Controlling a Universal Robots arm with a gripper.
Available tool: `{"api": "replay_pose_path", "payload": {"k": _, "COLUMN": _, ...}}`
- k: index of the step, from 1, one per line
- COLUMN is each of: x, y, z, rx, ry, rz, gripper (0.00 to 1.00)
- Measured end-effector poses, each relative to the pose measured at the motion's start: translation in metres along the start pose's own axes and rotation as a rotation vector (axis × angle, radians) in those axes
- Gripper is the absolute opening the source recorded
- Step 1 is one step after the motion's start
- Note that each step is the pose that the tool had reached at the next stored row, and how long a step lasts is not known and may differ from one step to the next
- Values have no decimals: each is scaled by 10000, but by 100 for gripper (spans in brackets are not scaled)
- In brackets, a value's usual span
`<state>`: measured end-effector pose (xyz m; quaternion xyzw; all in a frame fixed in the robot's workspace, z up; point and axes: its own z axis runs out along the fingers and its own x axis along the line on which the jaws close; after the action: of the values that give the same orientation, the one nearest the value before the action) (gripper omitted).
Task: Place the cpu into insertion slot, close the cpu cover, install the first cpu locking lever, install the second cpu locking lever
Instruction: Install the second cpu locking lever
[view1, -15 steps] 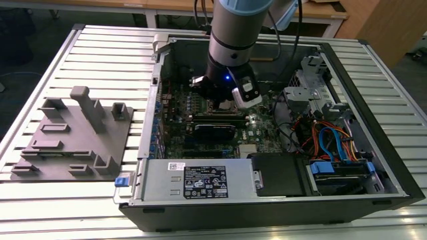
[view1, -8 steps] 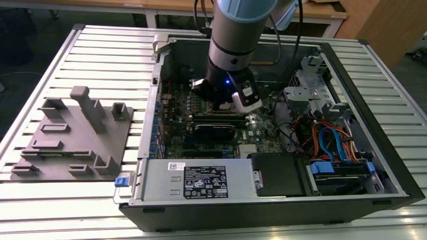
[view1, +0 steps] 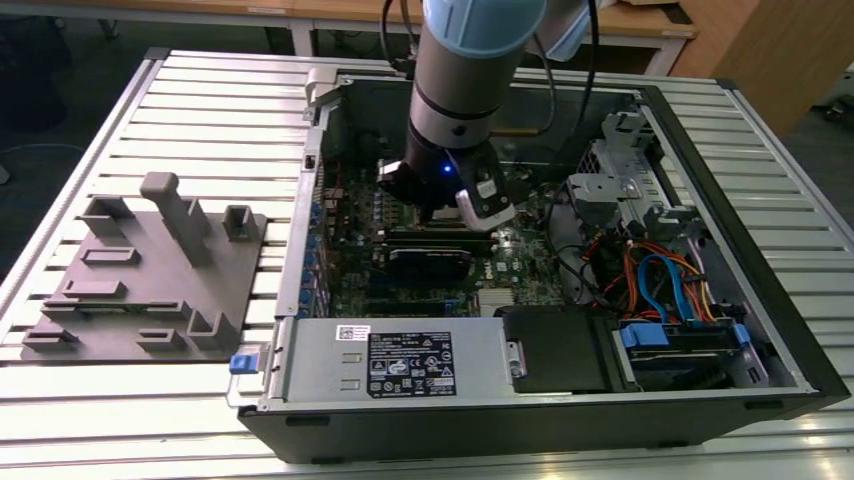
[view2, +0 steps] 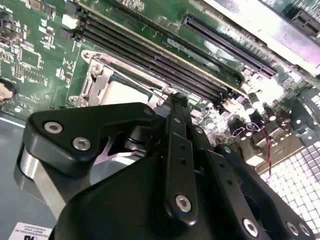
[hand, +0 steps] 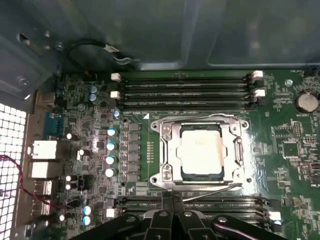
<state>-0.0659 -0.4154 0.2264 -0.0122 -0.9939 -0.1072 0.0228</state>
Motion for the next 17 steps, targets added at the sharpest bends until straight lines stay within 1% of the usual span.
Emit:
{"api": "replay_pose_path", "payload": {"k": 2, "x": 3, "y": -14, "z": 5, "rx": -182, "ry": 4, "rz": -7, "gripper": 11}}
{"api": "replay_pose_path", "payload": {"k": 3, "x": 4, "y": -28, "z": 8, "rx": -258, "ry": 6, "rz": -10, "gripper": 11}}
{"api": "replay_pose_path", "payload": {"k": 4, "x": 4, "y": -43, "z": 10, "rx": -308, "ry": 8, "rz": -12, "gripper": 11}}
{"api": "replay_pose_path", "payload": {"k": 5, "x": 4, "y": -58, "z": 13, "rx": -329, "ry": 8, "rz": -13, "gripper": 11}}
{"api": "replay_pose_path", "payload": {"k": 8, "x": 11, "y": -85, "z": 25, "rx": -348, "ry": 9, "rz": -13, "gripper": 11}}
{"api": "replay_pose_path", "payload": {"k": 9, "x": 16, "y": -89, "z": 32, "rx": -374, "ry": 10, "rz": -15, "gripper": 11}}
{"api": "replay_pose_path", "payload": {"k": 17, "x": 57, "y": -132, "z": 108, "rx": -674, "ry": 19, "rz": -29, "gripper": 11}}
